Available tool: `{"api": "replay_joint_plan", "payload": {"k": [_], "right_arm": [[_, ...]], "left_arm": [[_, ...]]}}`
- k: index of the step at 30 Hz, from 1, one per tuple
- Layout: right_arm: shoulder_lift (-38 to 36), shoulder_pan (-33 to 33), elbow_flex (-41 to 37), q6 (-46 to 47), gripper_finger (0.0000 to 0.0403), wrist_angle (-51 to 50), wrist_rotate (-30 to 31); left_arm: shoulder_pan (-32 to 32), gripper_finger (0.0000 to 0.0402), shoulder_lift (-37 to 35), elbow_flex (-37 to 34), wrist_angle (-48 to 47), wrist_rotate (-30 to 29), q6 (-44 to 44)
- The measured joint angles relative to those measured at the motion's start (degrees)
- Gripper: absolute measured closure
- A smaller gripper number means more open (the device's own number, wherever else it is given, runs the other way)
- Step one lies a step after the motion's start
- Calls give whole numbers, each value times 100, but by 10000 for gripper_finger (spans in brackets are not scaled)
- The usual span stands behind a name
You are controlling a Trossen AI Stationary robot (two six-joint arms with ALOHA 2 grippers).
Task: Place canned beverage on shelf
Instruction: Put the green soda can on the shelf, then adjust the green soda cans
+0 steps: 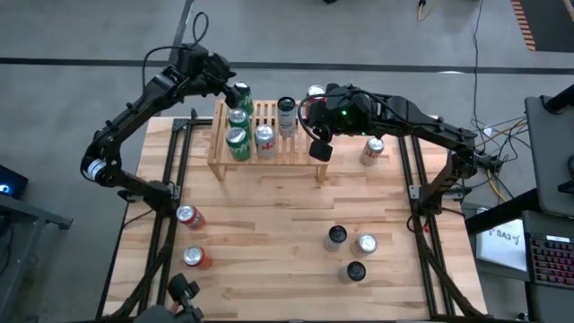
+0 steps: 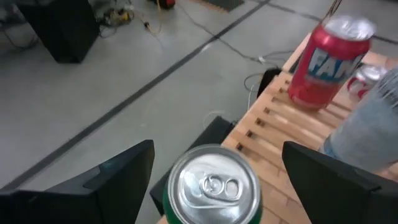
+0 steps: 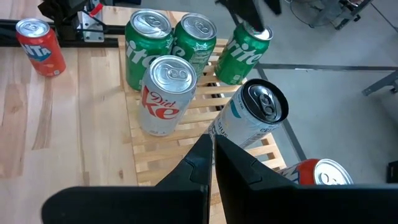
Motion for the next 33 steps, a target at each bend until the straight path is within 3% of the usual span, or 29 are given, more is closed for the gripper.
{"api": "replay_joint_plan", "payload": {"k": [3,11,25,33], "right_arm": [[0,0,0,-2,394,0,0],[0,2,0,-17,394,0,0],[0,592,0,-15,394,4,7],[0,1081,-27,-65,394,7,-2]], "left_arm": [[-2,64,-152,98,-64,69,6],[-122,107,-1004,-269,-97,1180,110],[-1220,199,-2949,-2228,768,989,230],[-1224,245,-3214,-2681,1185,590,-288]]}}
